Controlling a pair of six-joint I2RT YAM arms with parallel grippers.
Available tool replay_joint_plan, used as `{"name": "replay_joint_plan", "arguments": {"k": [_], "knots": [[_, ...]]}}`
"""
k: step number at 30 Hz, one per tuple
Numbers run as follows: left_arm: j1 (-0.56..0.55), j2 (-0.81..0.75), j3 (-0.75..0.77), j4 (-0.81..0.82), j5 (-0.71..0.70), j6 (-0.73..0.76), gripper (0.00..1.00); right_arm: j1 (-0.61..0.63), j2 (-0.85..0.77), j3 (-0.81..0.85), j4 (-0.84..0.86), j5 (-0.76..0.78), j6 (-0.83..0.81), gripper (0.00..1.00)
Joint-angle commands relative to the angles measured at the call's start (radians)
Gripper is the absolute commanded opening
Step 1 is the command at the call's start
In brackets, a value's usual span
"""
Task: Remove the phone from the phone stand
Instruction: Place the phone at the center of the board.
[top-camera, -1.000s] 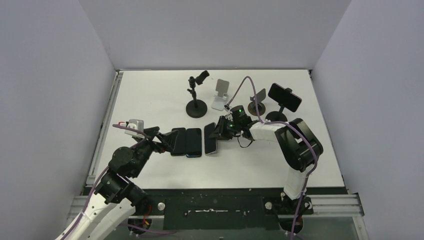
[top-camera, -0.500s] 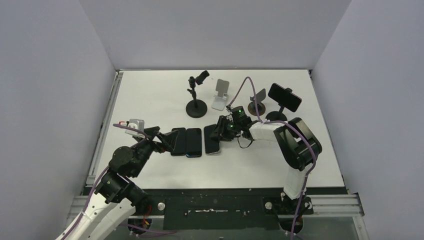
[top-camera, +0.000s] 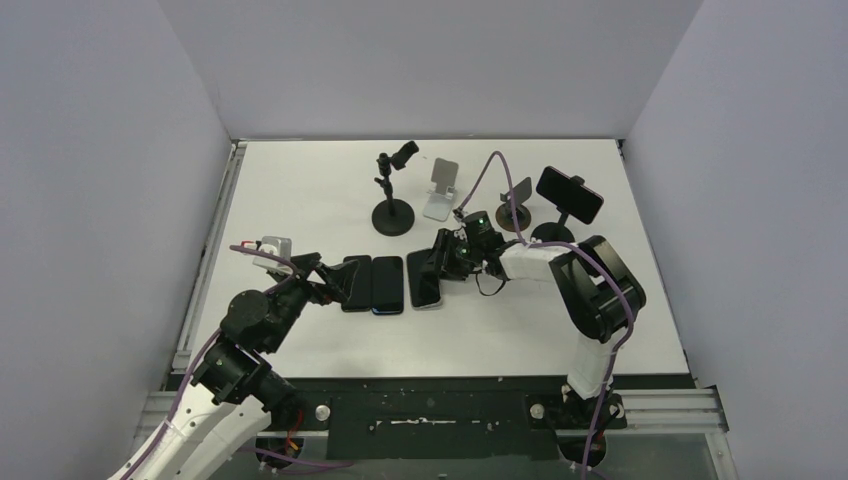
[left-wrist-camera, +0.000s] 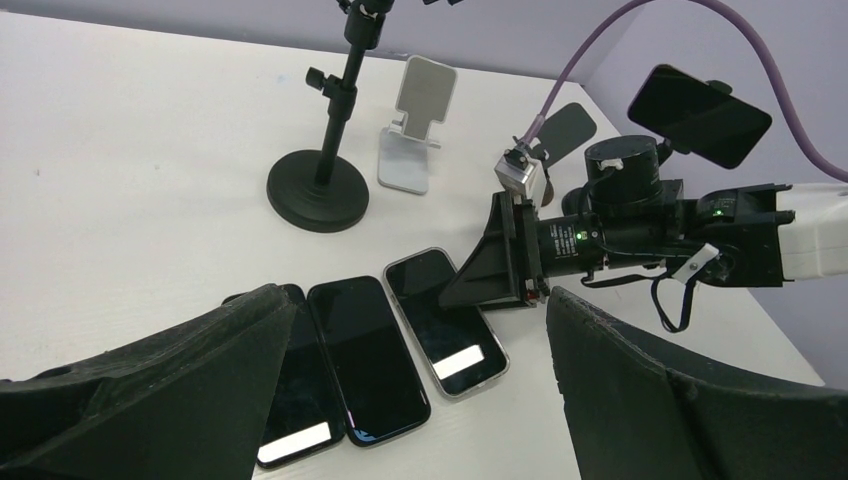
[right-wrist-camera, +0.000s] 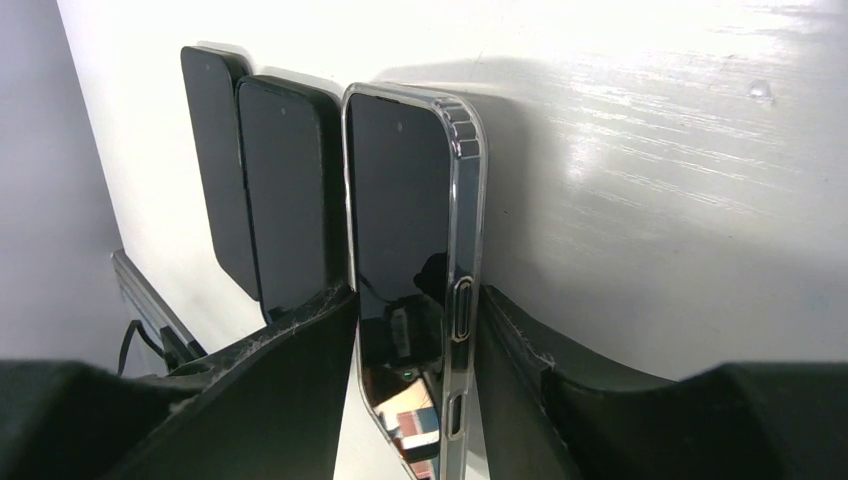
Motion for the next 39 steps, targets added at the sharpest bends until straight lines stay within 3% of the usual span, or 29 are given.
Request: {"name": "replay_joint_plan", "arguments": {"k": [1,14,28,32,35,39], "knots": [[0.007,0.006,0.009,0.043,0.013,0.014,0.97,-0.007,-0.032,0.003,-0.064,0.096,-0.053,0.47],[0.008,0.006,0.004,0.049,0.022,0.014,0.97,0.029,-0.115,-0.100,-0.088,0.173,-0.089,0.48],[0.009,0.004,0.005,0.048,0.028,0.013,0.97,0.109,-0.104,-0.082,-0.080,0.221,-0.055,0.47],[0.009,0.003,0.005,0.047,0.026,0.013,0.97,0.111,-0.204,-0.058,-0.164,0.311,-0.081,0.47],[0.009,0.006,0.005,0.046,0.026,0.011,0.97,0.125,-0.372,-0.006,-0.270,0.446,-0.142,0.48],[0.010,0.003,0.005,0.049,0.020,0.010,0.97,0.100,-0.593,0.051,-0.395,0.642,-0.224,0.58]]}}
